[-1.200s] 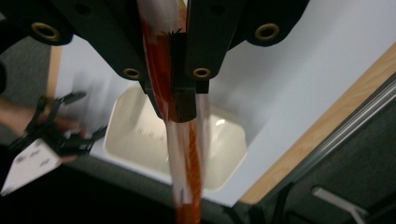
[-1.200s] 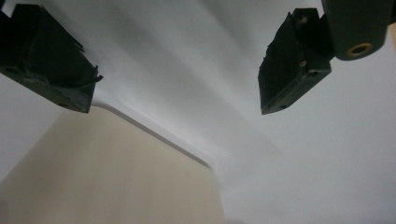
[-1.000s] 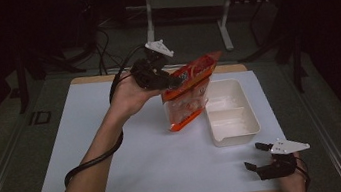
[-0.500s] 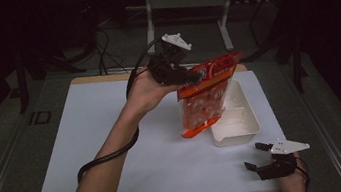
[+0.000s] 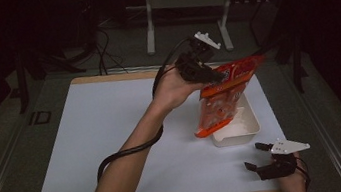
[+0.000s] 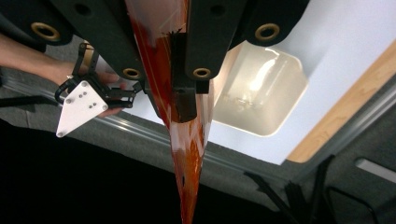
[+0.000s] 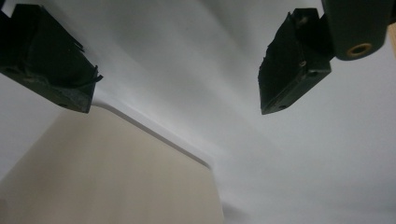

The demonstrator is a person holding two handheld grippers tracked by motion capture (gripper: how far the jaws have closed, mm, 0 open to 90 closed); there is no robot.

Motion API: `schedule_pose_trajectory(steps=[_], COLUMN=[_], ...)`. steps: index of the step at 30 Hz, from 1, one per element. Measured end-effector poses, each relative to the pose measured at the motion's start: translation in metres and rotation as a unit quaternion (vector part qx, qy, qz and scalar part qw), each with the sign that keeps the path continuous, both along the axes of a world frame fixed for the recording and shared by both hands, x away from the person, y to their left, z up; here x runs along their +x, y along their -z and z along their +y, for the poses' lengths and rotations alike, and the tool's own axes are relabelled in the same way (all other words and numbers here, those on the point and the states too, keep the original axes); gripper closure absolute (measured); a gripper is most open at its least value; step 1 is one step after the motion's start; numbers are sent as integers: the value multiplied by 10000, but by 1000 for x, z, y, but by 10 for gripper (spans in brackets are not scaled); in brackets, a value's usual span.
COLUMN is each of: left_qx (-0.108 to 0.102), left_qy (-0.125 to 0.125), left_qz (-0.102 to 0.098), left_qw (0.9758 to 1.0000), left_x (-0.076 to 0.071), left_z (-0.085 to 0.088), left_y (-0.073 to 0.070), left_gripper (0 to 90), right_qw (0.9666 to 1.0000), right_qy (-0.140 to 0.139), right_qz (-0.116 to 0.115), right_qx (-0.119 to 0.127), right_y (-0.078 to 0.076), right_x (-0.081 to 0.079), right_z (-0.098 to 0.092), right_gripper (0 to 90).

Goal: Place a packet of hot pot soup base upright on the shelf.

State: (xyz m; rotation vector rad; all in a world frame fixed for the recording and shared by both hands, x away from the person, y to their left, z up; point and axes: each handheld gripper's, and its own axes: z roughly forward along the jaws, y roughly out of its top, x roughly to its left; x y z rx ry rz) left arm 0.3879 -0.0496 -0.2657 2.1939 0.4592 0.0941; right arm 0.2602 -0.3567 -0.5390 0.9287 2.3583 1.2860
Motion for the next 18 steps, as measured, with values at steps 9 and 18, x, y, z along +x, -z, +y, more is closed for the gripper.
schedule_pose_trajectory(steps=[9,18], left_qx=[-154,-254], left_qy=[31,-296], left_qz=[145,192], left_qw=[9998,9991], left_x=[4,8], left_z=[-21,-43], left_y=[2,14], left_gripper=[900,900], right_qw=[10000,10000], right_qy=[4,4], right_qz=[-1,-4], right_qx=[-4,5], right_y=[0,0], right_x=[0,0], right_z=[0,0], right_gripper=[116,116])
